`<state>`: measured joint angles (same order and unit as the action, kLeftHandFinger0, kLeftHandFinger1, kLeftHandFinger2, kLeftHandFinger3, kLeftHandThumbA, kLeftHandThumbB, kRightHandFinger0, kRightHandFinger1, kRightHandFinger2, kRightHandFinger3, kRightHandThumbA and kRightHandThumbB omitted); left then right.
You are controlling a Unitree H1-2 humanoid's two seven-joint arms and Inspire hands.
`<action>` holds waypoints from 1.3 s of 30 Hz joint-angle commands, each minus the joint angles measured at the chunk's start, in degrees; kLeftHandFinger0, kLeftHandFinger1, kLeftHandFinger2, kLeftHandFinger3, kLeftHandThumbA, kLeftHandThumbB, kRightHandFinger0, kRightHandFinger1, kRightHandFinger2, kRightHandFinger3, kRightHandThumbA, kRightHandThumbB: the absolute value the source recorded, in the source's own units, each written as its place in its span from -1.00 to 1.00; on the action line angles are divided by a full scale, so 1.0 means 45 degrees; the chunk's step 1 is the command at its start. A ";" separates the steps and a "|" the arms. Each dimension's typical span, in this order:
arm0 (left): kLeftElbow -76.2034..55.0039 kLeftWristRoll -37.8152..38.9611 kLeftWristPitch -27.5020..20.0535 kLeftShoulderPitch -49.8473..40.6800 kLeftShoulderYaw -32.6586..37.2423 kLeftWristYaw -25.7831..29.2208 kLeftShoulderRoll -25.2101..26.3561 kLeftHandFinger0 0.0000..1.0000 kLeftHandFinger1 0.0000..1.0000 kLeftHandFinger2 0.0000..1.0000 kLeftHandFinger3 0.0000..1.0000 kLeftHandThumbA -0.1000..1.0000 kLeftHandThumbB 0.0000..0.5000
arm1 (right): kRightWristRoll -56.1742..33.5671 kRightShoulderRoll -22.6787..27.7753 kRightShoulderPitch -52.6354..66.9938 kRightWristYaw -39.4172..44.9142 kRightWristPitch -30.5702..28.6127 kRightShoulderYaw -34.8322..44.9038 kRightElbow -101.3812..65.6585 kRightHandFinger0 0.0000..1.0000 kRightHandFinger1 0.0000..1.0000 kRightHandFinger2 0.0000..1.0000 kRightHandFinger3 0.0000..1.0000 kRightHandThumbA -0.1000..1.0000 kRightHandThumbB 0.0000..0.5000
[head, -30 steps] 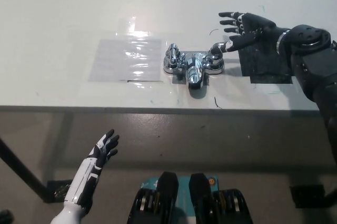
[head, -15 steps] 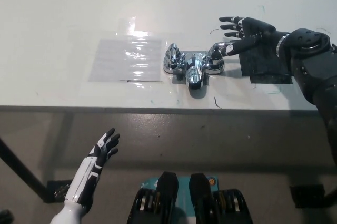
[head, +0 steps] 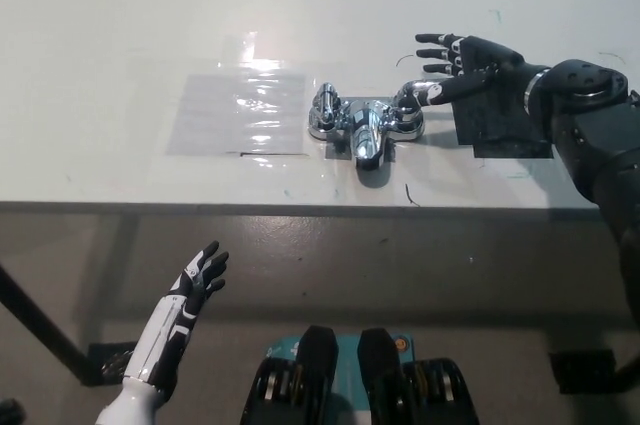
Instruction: The faucet is at the center of the desk and the robot turn off the faucet by turning the right faucet handle using the right hand
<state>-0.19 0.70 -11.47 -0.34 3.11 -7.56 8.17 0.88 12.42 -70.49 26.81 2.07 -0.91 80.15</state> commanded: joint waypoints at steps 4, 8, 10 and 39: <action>-0.0265 -0.0373 -0.0492 0.0282 0.0069 -0.0107 0.0223 1.00 1.00 1.00 1.00 0.86 0.36 | -0.0554 -0.0417 -0.0488 0.0530 -0.0250 0.0399 -0.0063 1.00 1.00 1.00 1.00 1.00 1.00; -0.0257 -0.0288 -0.0492 0.0300 0.0045 -0.0163 0.0231 1.00 1.00 1.00 1.00 0.83 0.32 | -0.0628 -0.0501 -0.0470 0.0596 -0.0206 0.0583 -0.0079 1.00 1.00 1.00 1.00 1.00 0.98; -0.0230 -0.0286 -0.0533 0.0297 0.0036 -0.0161 0.0230 1.00 1.00 1.00 1.00 0.83 0.31 | -0.0553 -0.0554 -0.0448 0.0642 -0.0179 0.0585 -0.0095 1.00 1.00 1.00 1.00 1.00 1.00; -0.0253 -0.0241 -0.0398 0.0408 0.0000 -0.0163 0.0251 1.00 1.00 1.00 1.00 0.84 0.31 | -0.0629 -0.0923 0.0477 0.2639 -0.0394 0.0444 -0.1306 1.00 1.00 1.00 1.00 1.00 0.82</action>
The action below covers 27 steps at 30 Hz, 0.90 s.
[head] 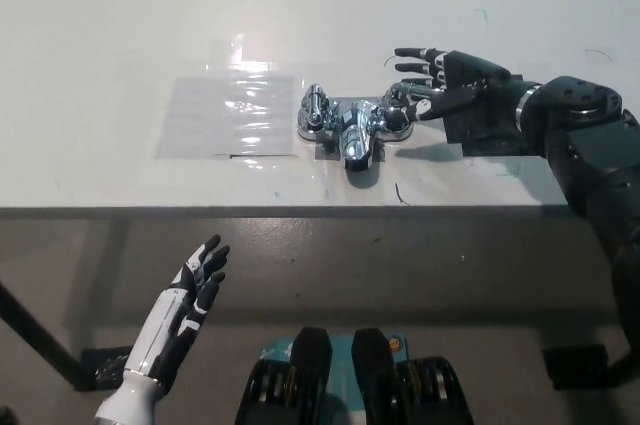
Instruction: The faucet is at the center of the desk and the robot turn off the faucet by turning the right faucet handle using the right hand
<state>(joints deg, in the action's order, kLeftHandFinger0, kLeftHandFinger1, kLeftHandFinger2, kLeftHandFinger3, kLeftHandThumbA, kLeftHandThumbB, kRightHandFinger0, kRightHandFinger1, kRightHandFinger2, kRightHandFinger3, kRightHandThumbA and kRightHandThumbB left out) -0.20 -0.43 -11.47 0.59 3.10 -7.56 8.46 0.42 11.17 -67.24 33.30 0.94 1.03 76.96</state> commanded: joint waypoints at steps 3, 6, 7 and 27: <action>-0.0242 0.0026 -0.0425 0.0191 0.0019 -0.0164 0.0149 1.00 1.00 1.00 1.00 0.83 0.30 | -0.0502 -0.0681 -0.0110 0.1279 -0.0102 -0.0037 -0.0852 1.00 1.00 1.00 1.00 1.00 0.85; -0.0178 -0.0082 -0.0544 0.0202 0.0030 -0.0141 0.0181 1.00 1.00 1.00 1.00 0.84 0.23 | -0.0610 -0.0769 -0.0017 0.1429 -0.0187 0.0022 -0.0926 1.00 1.00 1.00 1.00 1.00 0.84; -0.0254 0.0014 -0.0413 0.0188 0.0014 -0.0151 0.0147 1.00 1.00 1.00 1.00 0.83 0.24 | -0.0669 -0.0826 -0.0021 0.1546 -0.0178 0.0056 -0.0895 1.00 1.00 1.00 1.00 1.00 0.81; -0.0410 -0.0016 -0.0245 0.0358 -0.0053 -0.0138 0.0230 1.00 1.00 1.00 1.00 0.87 0.28 | -0.1296 -0.2110 0.0498 -0.0194 -0.0756 0.0984 -0.1152 1.00 1.00 1.00 1.00 1.00 0.67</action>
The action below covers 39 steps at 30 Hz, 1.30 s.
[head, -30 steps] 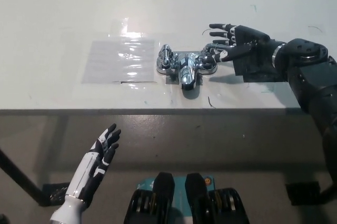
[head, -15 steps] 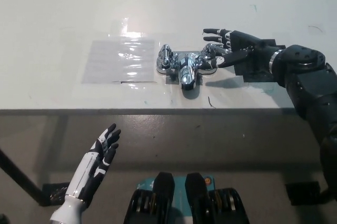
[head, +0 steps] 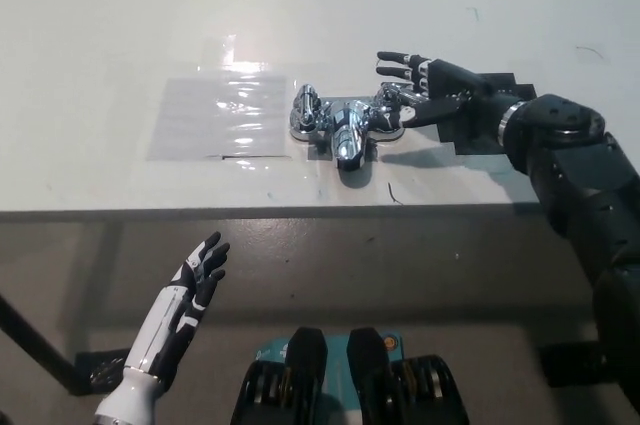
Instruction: The faucet is at the center of the desk and the robot turn off the faucet by turning the right faucet handle using the right hand
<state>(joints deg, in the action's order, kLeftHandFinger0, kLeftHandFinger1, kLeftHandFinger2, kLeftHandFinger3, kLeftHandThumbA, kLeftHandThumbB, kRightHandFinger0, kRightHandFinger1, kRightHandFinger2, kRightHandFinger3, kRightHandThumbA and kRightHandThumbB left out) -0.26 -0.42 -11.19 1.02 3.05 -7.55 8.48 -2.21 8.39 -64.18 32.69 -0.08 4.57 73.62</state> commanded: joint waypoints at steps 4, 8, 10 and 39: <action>-0.0349 0.0102 -0.0320 0.0323 -0.0054 -0.0177 0.0216 1.00 1.00 1.00 1.00 0.86 0.28 | -0.0887 -0.1822 0.0099 -0.0804 -0.1094 0.0491 -0.0763 1.00 1.00 1.00 1.00 1.00 0.62; -0.0472 -0.0019 -0.0160 0.0288 -0.0054 -0.0118 0.0215 1.00 1.00 1.00 1.00 0.88 0.31 | -0.1370 -0.2329 0.0457 -0.1548 -0.1442 0.1078 -0.1306 1.00 1.00 1.00 1.00 1.00 0.61; -0.0418 0.0095 -0.0250 0.0298 -0.0061 -0.0180 0.0239 1.00 1.00 1.00 1.00 0.87 0.30 | -0.1447 -0.2532 0.0626 -0.1887 -0.1646 0.1240 -0.1546 1.00 1.00 1.00 1.00 1.00 0.60; -0.0307 -0.0033 -0.0532 0.0492 -0.0094 -0.0134 0.0403 1.00 1.00 1.00 1.00 0.88 0.15 | 0.0156 -0.4915 0.1692 -0.8293 -0.2078 -0.0020 -0.4744 1.00 1.00 1.00 1.00 1.00 0.25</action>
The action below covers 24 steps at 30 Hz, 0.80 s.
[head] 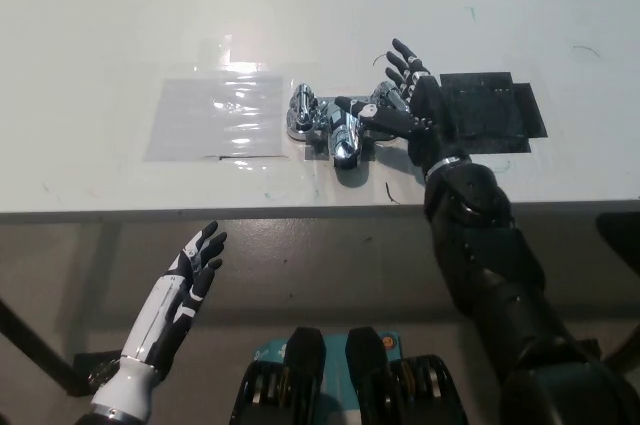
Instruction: The faucet is at the center of the desk and the robot turn off the faucet by turning the right faucet handle using the right hand
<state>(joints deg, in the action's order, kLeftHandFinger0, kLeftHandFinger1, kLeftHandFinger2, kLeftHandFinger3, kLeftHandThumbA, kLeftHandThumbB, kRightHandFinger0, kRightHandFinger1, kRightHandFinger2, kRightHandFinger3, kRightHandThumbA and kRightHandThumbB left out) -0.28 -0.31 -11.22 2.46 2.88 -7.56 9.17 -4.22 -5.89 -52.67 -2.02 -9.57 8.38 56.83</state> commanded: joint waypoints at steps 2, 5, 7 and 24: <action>-0.0266 -0.0231 -0.0590 0.0195 -0.0034 -0.0086 0.0277 1.00 1.00 1.00 1.00 0.91 0.16 | 0.0763 -0.1979 -0.0804 -0.1026 0.0422 -0.1076 -0.1298 1.00 1.00 1.00 1.00 1.00 0.32; -0.0376 -0.0233 -0.0386 0.0248 -0.0058 -0.0092 0.0314 1.00 1.00 1.00 1.00 0.91 0.18 | 0.1143 -0.2371 -0.0711 -0.1938 0.1126 -0.1377 -0.1829 1.00 1.00 1.00 1.00 1.00 0.30; -0.0433 -0.0108 -0.0296 0.0257 -0.0085 -0.0127 0.0311 1.00 1.00 1.00 1.00 0.90 0.20 | 0.1210 -0.2552 -0.0666 -0.2422 0.1510 -0.1447 -0.2103 1.00 1.00 1.00 1.00 1.00 0.30; -0.0349 -0.0177 -0.0368 0.0321 -0.0117 -0.0098 0.0421 1.00 1.00 1.00 1.00 0.90 0.17 | 0.1431 -0.3530 -0.0960 -0.7964 -0.0564 -0.3365 -0.1108 1.00 1.00 1.00 1.00 1.00 -0.07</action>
<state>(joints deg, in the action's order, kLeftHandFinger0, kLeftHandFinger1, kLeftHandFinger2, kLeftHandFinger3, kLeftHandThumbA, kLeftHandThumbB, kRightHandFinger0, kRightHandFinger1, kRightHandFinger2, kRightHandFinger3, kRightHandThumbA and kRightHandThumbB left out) -0.26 -0.69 -11.27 2.88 2.75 -7.55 9.91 2.27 -13.83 -51.59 -32.92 -7.33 -1.15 51.61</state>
